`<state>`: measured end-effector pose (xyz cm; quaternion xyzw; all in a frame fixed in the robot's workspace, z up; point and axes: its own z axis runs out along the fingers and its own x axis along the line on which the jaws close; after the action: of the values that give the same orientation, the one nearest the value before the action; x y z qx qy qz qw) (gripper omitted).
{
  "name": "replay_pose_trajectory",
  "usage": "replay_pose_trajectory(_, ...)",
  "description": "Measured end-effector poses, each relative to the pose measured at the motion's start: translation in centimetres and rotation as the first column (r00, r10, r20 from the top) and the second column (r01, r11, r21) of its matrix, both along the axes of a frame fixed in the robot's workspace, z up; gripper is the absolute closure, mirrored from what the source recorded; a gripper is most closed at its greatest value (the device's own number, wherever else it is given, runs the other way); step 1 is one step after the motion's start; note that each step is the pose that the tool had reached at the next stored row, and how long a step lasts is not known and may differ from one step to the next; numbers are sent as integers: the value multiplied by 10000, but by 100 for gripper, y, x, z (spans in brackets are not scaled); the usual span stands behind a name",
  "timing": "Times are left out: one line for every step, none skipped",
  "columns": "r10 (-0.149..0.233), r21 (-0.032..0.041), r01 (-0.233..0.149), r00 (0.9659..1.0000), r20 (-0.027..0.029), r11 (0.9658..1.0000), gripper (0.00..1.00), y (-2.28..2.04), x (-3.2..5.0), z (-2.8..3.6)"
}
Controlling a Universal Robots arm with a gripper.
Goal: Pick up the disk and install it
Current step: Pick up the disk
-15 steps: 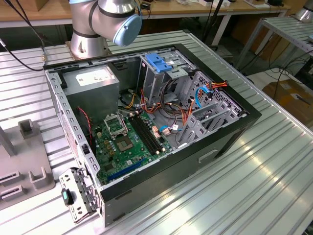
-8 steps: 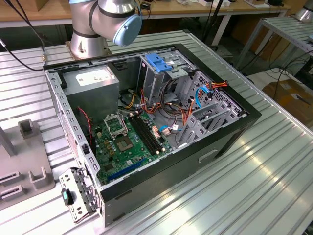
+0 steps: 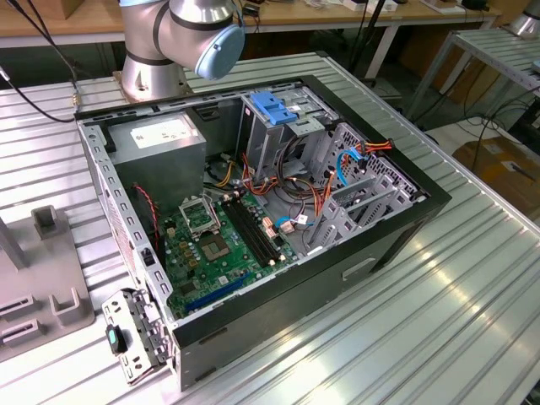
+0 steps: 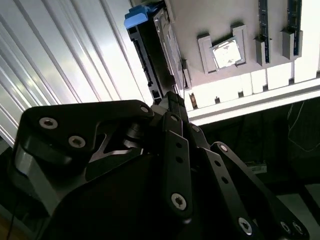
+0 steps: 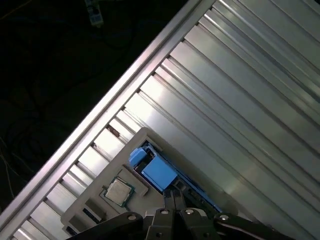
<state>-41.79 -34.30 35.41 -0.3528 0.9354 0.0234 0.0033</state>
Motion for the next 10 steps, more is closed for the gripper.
replay_pose_trajectory(175, 0, -175, 9998, 0, 9998, 89, 0, 0, -1)
replay_pose_trajectory(730, 0, -730, 9973, -1, 9973, 89, 0, 0, -2)
replay_pose_trajectory(1156, 0, -1156, 9933, -1, 9933, 89, 0, 0, -4)
replay_pose_trajectory(1403, -1, -1403, 9901, -1, 9901, 89, 0, 0, -4)
replay_pose_trajectory(1552, 0, -1552, 9879, 0, 9879, 89, 0, 0, -4)
replay_pose_trajectory(1719, -1, -1719, 9851, -1, 9851, 89, 0, 0, -4)
replay_pose_trajectory(1881, -1, -1881, 9821, -1, 9821, 89, 0, 0, -5)
replay_pose_trajectory(2071, 0, -2071, 9783, 0, 9783, 89, 0, 0, -5)
replay_pose_trajectory(2209, 0, -2209, 9753, 0, 9753, 89, 0, 0, -5)
replay_pose_trajectory(2442, 0, -2442, 9697, -1, 9697, 89, 0, 0, -5)
